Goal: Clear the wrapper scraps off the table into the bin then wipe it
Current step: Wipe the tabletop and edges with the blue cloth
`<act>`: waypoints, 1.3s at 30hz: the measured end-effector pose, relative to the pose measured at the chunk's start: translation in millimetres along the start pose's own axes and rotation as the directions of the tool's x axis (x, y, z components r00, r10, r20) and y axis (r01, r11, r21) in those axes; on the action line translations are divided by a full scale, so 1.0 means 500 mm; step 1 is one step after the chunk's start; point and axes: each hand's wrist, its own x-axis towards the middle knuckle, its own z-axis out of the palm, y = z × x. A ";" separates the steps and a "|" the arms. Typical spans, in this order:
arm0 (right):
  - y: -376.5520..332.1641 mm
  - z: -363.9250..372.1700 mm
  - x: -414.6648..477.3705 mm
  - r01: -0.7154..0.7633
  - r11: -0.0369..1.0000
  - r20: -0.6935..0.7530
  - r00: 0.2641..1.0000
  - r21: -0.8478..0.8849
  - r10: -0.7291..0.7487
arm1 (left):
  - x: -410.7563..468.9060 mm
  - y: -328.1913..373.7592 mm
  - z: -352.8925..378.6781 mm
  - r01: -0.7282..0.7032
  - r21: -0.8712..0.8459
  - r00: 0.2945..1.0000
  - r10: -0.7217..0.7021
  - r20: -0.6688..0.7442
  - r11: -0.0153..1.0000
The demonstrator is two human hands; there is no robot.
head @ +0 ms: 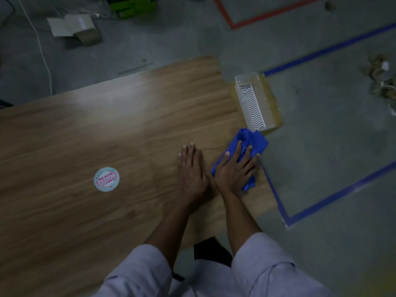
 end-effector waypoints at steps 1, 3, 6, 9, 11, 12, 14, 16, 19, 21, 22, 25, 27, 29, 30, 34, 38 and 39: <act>0.029 -0.008 -0.028 -0.025 1.000 0.024 0.999 0.004 0.025 | -0.025 0.009 0.004 -0.021 0.027 0.999 0.020 0.042 0.999; 0.082 -0.027 -0.078 -0.083 0.996 0.072 0.994 0.020 0.081 | -0.074 0.022 0.009 -0.069 0.076 0.990 0.059 0.130 0.995; 0.151 -0.054 -0.148 -0.126 0.991 0.127 0.985 0.038 0.120 | -0.145 0.027 0.013 -0.120 0.106 0.969 0.093 0.228 0.987; 0.205 -0.062 -0.210 -0.134 0.987 0.082 0.989 0.086 0.127 | -0.218 0.019 0.015 -0.108 0.097 0.959 0.078 0.274 0.989; 0.235 -0.075 -0.246 -0.190 0.965 0.052 0.982 0.181 0.184 | -0.268 0.009 0.012 -0.112 0.095 0.955 0.081 0.284 0.989; 0.242 -0.087 -0.259 -0.239 0.941 0.051 0.971 0.239 0.234 | -0.285 0.003 0.011 -0.111 0.095 0.952 0.079 0.295 0.989; 0.243 -0.126 -0.293 -0.273 0.905 -0.031 0.954 0.327 0.299 | -0.322 -0.003 0.002 -0.072 0.072 0.950 0.046 0.310 0.995; 0.224 -0.169 -0.322 -0.111 0.934 -0.191 0.964 0.339 0.184 | -0.356 0.008 -0.010 -0.002 -0.044 0.979 0.011 0.205 0.999; 0.161 -0.195 -0.346 0.240 0.946 -0.204 0.959 0.217 -0.197 | -0.382 0.017 -0.029 0.115 -0.227 0.993 -0.112 0.029 0.967; 0.121 -0.179 -0.349 0.285 0.944 -0.036 0.958 0.167 -0.283 | -0.384 -0.001 -0.035 0.119 -0.226 0.992 -0.127 -0.018 0.967; 0.107 -0.165 -0.347 0.280 0.945 0.068 0.953 0.167 -0.294 | -0.380 -0.014 -0.036 0.102 -0.200 0.993 -0.111 -0.033 0.974; 0.098 -0.096 -0.327 0.326 0.924 0.247 0.896 0.201 -0.369 | -0.362 -0.051 -0.031 0.052 -0.016 0.995 -0.053 -0.082 0.999; 0.114 -0.067 -0.305 0.382 0.916 0.188 0.897 0.125 -0.400 | -0.348 -0.067 -0.024 0.034 0.105 0.992 -0.021 -0.125 0.994; 0.154 -0.049 -0.261 0.366 0.928 0.116 0.921 0.065 -0.372 | -0.325 -0.074 -0.012 -0.028 0.154 0.993 0.045 -0.109 0.988; 0.184 -0.047 -0.231 0.335 0.941 0.090 0.937 0.053 -0.339 | -0.313 -0.073 -0.004 -0.041 0.153 0.997 0.050 -0.058 0.987; 0.334 -0.064 -0.099 0.309 0.950 0.011 0.951 0.039 -0.310 | -0.283 -0.048 0.018 -0.077 0.101 0.994 0.068 0.091 0.992; 0.387 -0.055 -0.072 0.439 0.893 -0.118 0.896 0.100 -0.427 | -0.286 -0.060 0.036 -0.092 0.109 0.995 0.086 0.059 0.990; 0.382 -0.047 -0.076 0.440 0.890 -0.166 0.893 0.121 -0.419 | -0.290 -0.065 0.037 -0.106 0.142 0.994 0.100 0.046 0.984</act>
